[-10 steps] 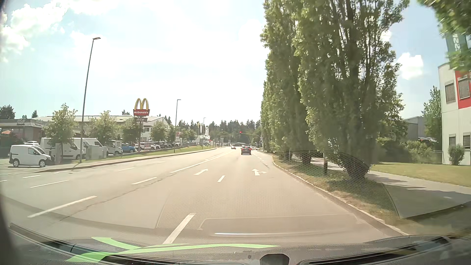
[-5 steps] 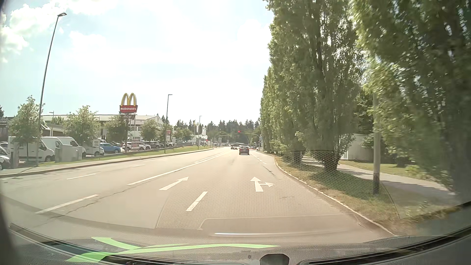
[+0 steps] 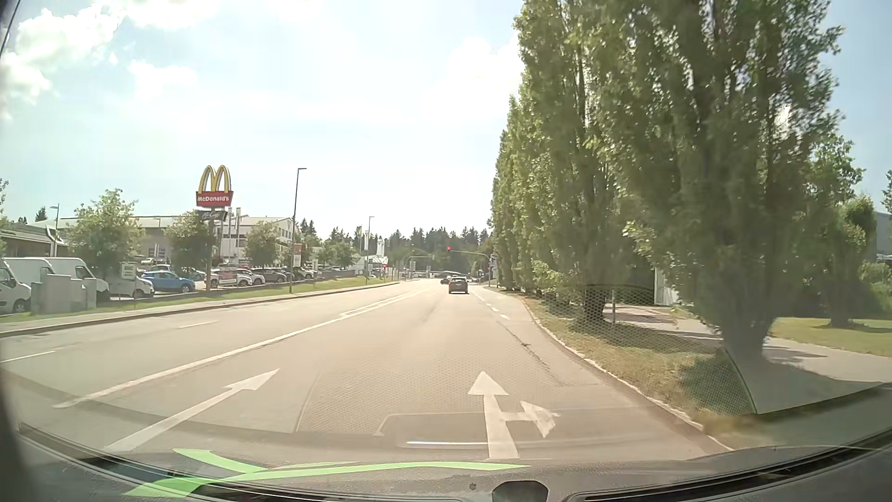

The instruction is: Follow the waypoints while adhering to traffic rules and regulations

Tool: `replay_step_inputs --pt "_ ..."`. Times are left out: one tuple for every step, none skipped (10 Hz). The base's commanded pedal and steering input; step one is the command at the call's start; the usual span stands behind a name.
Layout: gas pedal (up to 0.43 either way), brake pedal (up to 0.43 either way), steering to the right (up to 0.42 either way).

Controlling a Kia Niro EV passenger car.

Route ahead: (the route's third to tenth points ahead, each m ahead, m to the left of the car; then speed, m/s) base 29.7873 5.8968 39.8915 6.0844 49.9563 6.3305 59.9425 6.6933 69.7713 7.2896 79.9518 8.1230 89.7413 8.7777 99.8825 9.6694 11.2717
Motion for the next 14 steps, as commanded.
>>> replay_step_inputs --pt "0.118 0.0 0.003" --pt "0.118 0.0 0.004" --pt "0.118 0.0 0.004" --pt "0.118 0.0 0.004" --pt "0.118 0.0 0.004" --pt "0.118 0.0 0.004" --pt "0.118 0.0 0.004" --pt "0.118 0.0 0.004" --pt "0.118 0.0 0.005" --pt "0.118 0.0 0.004" --pt "0.118 0.0 0.005" --pt "0.118 0.0 0.006" --pt "0.118 0.0 0.006" --pt "0.118 0.0 0.006"
